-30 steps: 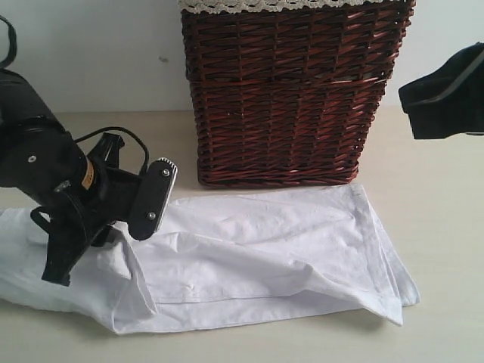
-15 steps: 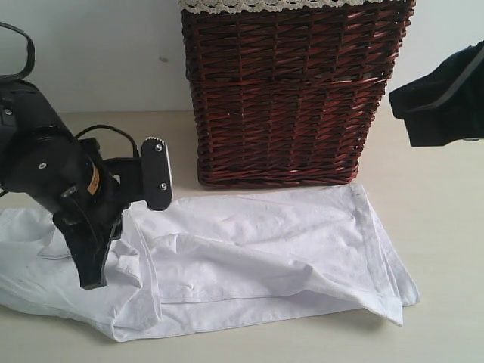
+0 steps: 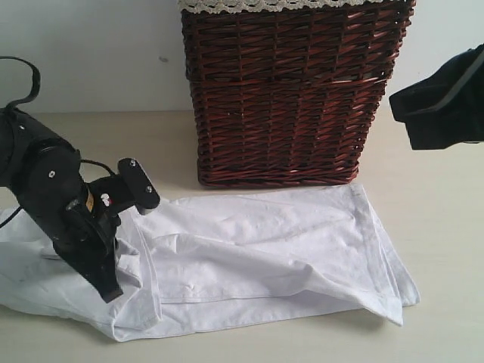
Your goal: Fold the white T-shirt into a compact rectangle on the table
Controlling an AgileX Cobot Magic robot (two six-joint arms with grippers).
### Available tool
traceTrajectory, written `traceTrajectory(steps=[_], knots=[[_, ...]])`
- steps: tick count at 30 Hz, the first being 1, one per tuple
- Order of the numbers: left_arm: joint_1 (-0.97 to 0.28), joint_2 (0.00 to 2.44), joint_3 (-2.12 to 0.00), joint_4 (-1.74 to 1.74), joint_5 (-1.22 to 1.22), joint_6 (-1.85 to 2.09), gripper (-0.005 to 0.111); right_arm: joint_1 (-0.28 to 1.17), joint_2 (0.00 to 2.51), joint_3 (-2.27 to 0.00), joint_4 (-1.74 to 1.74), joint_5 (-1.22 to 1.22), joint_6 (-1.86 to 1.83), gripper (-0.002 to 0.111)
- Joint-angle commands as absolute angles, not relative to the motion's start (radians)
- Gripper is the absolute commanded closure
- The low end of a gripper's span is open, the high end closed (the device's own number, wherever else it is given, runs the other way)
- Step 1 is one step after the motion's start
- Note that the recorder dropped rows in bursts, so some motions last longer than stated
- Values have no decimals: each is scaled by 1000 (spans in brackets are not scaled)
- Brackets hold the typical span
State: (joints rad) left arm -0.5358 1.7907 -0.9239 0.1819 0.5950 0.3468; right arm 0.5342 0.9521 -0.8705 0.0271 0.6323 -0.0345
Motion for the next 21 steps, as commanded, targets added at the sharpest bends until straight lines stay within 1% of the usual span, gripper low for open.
traceTrajectory(steps=[1, 6, 9, 17, 21], knots=[[-508, 1791, -922, 188, 414, 329, 107, 535, 944, -876, 28, 627, -43, 93], [-506, 1791, -922, 187, 245, 322, 107, 535, 944, -876, 28, 627, -43, 93], [-506, 1791, -922, 214, 226, 322, 107, 535, 944, -876, 28, 623, -43, 93], [-502, 1735, -945, 230, 348, 291, 107, 535, 944, -876, 28, 621, -43, 93], [-419, 1657, -948, 228, 415, 62, 106, 535, 944, -876, 28, 624, -43, 93]])
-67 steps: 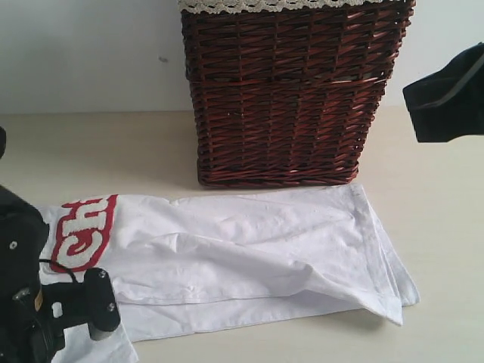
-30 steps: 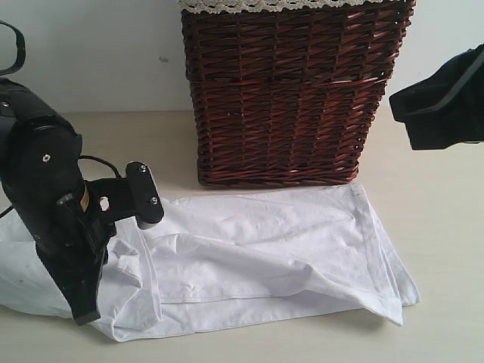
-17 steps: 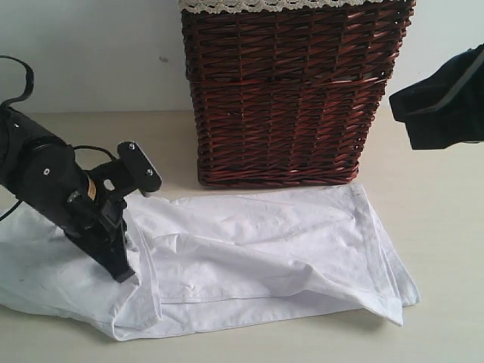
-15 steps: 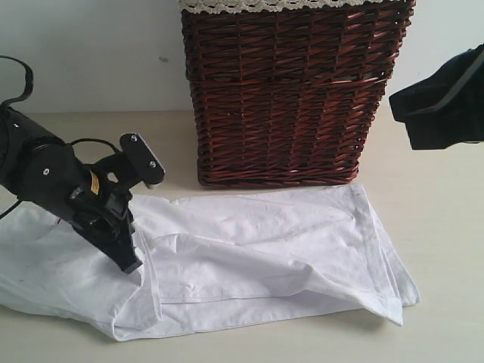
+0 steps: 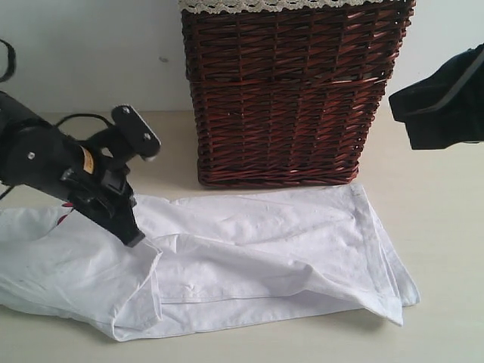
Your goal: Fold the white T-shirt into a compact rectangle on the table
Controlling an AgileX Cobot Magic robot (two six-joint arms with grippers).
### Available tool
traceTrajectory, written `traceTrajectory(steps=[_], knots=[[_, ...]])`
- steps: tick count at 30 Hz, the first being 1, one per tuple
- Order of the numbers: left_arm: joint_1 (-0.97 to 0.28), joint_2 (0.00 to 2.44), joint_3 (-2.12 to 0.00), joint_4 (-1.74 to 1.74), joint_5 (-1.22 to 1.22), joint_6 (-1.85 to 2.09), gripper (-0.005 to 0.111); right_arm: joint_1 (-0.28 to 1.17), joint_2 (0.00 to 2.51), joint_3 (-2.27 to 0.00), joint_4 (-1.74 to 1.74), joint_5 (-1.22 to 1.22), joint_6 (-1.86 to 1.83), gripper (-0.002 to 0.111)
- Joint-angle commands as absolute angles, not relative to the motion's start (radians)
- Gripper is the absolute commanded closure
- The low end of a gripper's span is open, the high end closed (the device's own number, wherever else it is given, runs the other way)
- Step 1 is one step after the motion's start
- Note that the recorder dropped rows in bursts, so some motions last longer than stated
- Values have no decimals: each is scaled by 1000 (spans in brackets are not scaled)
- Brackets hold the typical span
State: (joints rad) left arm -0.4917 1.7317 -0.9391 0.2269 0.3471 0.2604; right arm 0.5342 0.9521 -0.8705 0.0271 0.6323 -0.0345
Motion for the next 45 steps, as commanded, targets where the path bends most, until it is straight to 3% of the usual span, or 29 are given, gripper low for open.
traceTrajectory(steps=[1, 4, 10, 12, 21, 25, 28, 40, 45], knots=[[-383, 1642, -948, 227, 455, 19, 105, 535, 944, -876, 28, 626, -43, 93], [-262, 1616, -948, 218, 586, -94, 90, 535, 944, -876, 28, 626, -43, 93], [1, 1614, -913, 89, 732, -106, 33, 535, 944, -876, 28, 632, -43, 93], [64, 1623, -894, 52, 732, -106, 27, 535, 944, -876, 28, 632, -43, 93], [248, 1682, -845, -86, 667, -88, 29, 535, 942, -876, 35, 632, -43, 93], [289, 1732, -845, -395, 643, 172, 29, 535, 942, -876, 53, 633, -56, 93], [291, 1769, -845, -537, 607, 324, 28, 535, 942, -876, 55, 633, -58, 93], [289, 1927, -854, -554, 550, 318, 29, 535, 942, -876, 77, 635, -76, 93], [236, 1966, -896, -851, 700, 605, 42, 535, 942, -876, 77, 639, -78, 93]])
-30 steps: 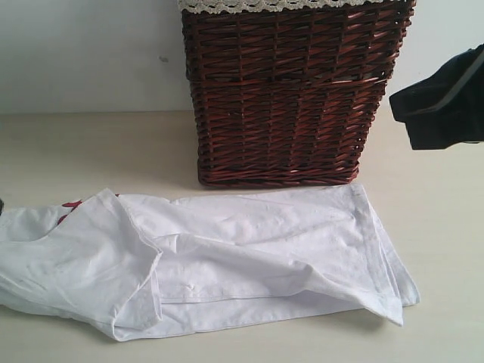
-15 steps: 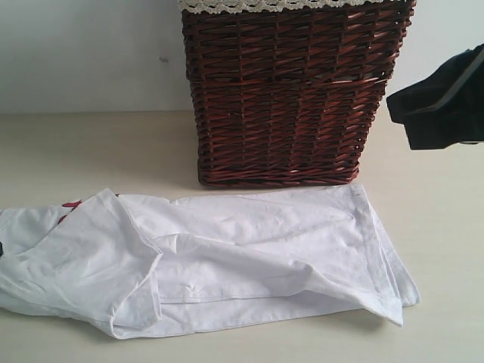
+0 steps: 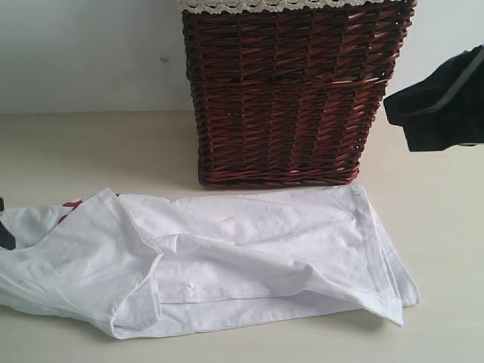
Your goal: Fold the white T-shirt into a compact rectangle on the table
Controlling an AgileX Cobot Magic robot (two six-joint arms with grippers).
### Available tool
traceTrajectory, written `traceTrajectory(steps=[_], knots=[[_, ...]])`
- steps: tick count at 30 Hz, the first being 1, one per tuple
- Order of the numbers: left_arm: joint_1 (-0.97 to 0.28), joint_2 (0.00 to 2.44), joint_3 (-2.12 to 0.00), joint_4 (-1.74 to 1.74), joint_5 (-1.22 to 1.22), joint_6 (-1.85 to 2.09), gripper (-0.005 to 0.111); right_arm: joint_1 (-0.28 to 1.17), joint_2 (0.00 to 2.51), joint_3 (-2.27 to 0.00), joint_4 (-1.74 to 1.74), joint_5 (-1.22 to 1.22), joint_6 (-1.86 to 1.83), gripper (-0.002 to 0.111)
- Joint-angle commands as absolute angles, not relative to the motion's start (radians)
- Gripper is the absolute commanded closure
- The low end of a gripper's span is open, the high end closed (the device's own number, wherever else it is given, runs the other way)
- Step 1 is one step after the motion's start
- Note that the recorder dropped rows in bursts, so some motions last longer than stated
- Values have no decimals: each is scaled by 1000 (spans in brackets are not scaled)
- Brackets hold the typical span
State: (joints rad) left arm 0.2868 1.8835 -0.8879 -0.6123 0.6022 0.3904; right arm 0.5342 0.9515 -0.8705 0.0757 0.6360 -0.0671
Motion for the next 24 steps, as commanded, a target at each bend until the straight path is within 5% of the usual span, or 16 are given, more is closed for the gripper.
traceTrajectory(steps=[1, 8, 15, 24], knots=[[224, 1970, -899, -909, 730, 660, 42, 535, 942, -876, 77, 639, -78, 93], [186, 1970, -900, -968, 729, 727, 42, 535, 880, -877, 95, 630, -86, 93], [186, 1970, -902, -916, 728, 735, 106, 535, 782, -877, 61, 626, -86, 93], [217, 1873, -927, -623, 679, 509, 107, 535, 744, -877, 78, 624, -111, 93]])
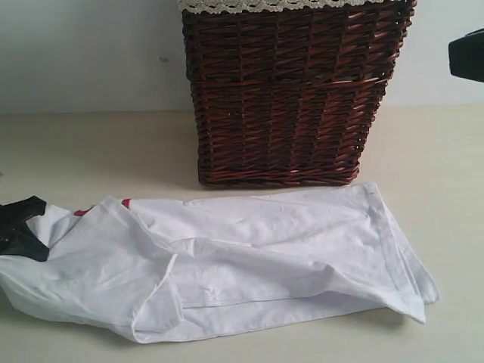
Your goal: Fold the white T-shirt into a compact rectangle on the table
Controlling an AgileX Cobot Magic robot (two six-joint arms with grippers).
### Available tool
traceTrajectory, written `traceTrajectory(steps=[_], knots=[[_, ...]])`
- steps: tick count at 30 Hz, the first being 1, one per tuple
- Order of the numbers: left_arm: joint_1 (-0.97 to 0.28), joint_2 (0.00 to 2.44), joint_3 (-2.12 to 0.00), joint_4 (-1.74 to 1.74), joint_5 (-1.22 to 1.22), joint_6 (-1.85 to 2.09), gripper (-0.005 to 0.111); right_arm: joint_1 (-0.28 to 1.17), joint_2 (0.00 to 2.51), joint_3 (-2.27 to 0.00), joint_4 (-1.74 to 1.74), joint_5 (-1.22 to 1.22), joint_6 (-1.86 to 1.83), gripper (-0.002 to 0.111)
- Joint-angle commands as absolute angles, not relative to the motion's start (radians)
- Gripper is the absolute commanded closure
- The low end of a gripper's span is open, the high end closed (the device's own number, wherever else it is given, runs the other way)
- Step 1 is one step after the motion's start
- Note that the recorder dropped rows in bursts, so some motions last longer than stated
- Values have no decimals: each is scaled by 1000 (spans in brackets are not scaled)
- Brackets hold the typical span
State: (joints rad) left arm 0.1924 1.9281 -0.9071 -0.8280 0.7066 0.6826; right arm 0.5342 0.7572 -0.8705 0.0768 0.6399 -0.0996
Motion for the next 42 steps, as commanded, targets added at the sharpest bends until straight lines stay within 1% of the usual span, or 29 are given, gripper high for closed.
traceTrajectory(steps=[1, 5, 11, 14, 18, 22, 28, 32, 40, 42], knots=[[228, 1858, -939, -539, 681, 433, 107, 535, 744, -877, 78, 626, -111, 93], [266, 1798, -993, -296, 730, 245, 107, 535, 744, -877, 78, 628, -111, 93], [315, 1710, -1116, -243, 859, 187, 107, 535, 744, -877, 82, 633, -109, 93], [313, 1676, -1169, -223, 918, 141, 107, 535, 744, -877, 84, 632, -107, 93], [255, 1626, -1214, -206, 990, 99, 107, 535, 744, -877, 100, 632, -107, 93], [133, 1588, -1221, -206, 1020, 47, 107, 535, 744, -877, 100, 637, -107, 93], [-136, 1565, -1224, -206, 967, -101, 107, 535, 744, -877, 118, 647, -107, 93], [-345, 1574, -1224, -209, 842, -213, 107, 535, 744, -877, 118, 649, -107, 93], [-672, 1701, -1224, -203, 554, -321, 106, 535, 744, -877, 118, 665, -107, 93], [-750, 1751, -1224, -196, 492, -309, 101, 535, 744, -877, 122, 668, -109, 93]])
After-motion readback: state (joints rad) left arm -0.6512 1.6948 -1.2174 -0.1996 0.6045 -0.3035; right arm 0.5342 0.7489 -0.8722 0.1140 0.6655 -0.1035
